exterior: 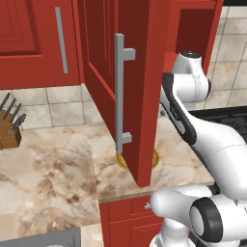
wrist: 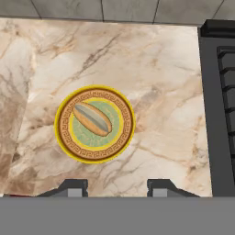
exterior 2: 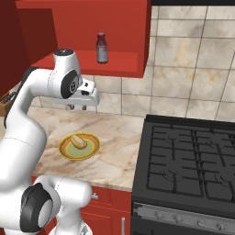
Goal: Move the hot dog bun to the plate on the dining table and place the condiment next to that plate. Then navigate to the fridge and take the sausage and place it on the plate as well.
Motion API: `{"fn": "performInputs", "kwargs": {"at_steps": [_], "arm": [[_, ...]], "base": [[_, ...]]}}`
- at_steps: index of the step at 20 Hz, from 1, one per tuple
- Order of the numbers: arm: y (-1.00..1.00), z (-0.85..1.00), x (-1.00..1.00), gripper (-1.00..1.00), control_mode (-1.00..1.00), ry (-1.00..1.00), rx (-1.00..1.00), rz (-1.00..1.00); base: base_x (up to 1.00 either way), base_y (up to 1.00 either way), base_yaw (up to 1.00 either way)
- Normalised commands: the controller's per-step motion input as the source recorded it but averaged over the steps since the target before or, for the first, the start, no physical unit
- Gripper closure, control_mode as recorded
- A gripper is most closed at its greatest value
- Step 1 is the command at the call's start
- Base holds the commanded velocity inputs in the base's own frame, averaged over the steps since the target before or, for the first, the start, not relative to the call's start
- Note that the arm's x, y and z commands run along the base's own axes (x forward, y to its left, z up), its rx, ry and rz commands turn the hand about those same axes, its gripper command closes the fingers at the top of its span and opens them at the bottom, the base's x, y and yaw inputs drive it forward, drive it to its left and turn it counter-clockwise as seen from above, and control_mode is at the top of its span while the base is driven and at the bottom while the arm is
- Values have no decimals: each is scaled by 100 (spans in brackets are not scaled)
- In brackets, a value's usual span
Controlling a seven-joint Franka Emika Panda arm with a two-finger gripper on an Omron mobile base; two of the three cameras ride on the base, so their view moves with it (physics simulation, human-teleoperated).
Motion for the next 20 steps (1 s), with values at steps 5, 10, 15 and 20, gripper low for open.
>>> {"fn": "performInputs", "kwargs": {"at_steps": [5, 10, 15, 20], "arm": [[6, -10, -6, -100, -100, 0, 0, 0], [33, -41, -9, -100, -100, 7, 0, 10], [34, -35, 0, -100, -100, 21, 0, 22], [11, -26, 17, -100, -100, 32, 0, 20]], "base": [[0, 0, 0], [0, 0, 0], [0, 0, 0], [0, 0, 0]]}}
